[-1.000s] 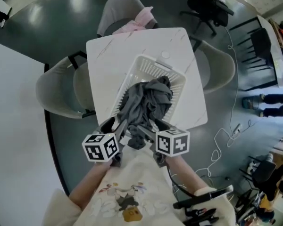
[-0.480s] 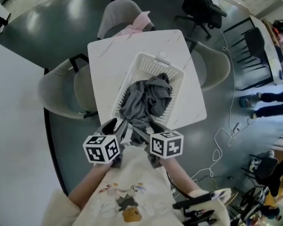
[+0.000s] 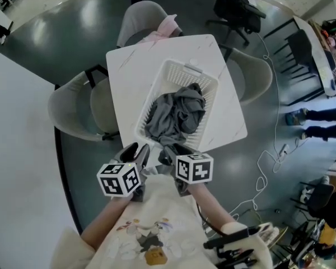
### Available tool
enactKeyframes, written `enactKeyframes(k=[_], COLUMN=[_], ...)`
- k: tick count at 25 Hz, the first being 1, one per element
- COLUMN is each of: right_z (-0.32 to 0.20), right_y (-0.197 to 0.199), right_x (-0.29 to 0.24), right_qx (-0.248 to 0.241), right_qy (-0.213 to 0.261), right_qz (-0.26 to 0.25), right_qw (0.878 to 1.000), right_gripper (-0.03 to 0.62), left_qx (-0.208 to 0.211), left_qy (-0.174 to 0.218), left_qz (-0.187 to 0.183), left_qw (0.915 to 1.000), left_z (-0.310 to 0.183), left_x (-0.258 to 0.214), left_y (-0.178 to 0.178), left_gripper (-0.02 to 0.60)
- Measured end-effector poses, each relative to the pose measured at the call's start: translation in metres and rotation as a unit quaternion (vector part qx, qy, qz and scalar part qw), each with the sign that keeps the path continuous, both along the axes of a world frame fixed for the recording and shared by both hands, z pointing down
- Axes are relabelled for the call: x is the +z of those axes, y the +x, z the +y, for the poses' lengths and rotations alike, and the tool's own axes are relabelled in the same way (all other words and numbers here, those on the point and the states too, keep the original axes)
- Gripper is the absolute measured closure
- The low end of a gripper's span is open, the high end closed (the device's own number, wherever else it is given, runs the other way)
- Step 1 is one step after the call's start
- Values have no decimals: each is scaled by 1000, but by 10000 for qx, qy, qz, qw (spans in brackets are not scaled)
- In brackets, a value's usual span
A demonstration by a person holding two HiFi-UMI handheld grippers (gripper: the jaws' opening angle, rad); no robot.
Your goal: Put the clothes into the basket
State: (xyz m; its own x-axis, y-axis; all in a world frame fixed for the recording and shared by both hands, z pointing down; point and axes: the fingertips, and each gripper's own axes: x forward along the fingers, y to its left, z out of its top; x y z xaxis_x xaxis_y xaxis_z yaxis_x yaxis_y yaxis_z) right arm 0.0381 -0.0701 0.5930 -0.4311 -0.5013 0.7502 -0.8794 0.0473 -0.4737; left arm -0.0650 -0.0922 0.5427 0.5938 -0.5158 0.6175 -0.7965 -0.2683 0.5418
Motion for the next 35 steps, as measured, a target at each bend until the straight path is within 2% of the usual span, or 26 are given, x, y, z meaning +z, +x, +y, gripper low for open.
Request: enactKeyframes(k=[7, 17, 30, 35], right_z=[1, -36, -120, -132], right_y=[-4, 15, 43, 41], right_x=[-6, -25, -26, -5], right_qx=[-122, 165, 13, -454], right_qy=[-51, 114, 335, 207], right_qz=[-94, -458, -88, 180], right_qw=[9999, 9988, 9994, 9986], right_gripper=[513, 525, 526, 525], left_qx=[-151, -114, -242, -327], left_qy=[53, 61, -41, -122], left_qz=[34, 85, 22, 7], left_qw=[9999, 9999, 9997, 9994], left_z=[-2, -24, -72, -83], left_x=[-7, -8, -6, -2], left_y=[-8, 9, 23, 25], left_gripper=[413, 413, 413, 413])
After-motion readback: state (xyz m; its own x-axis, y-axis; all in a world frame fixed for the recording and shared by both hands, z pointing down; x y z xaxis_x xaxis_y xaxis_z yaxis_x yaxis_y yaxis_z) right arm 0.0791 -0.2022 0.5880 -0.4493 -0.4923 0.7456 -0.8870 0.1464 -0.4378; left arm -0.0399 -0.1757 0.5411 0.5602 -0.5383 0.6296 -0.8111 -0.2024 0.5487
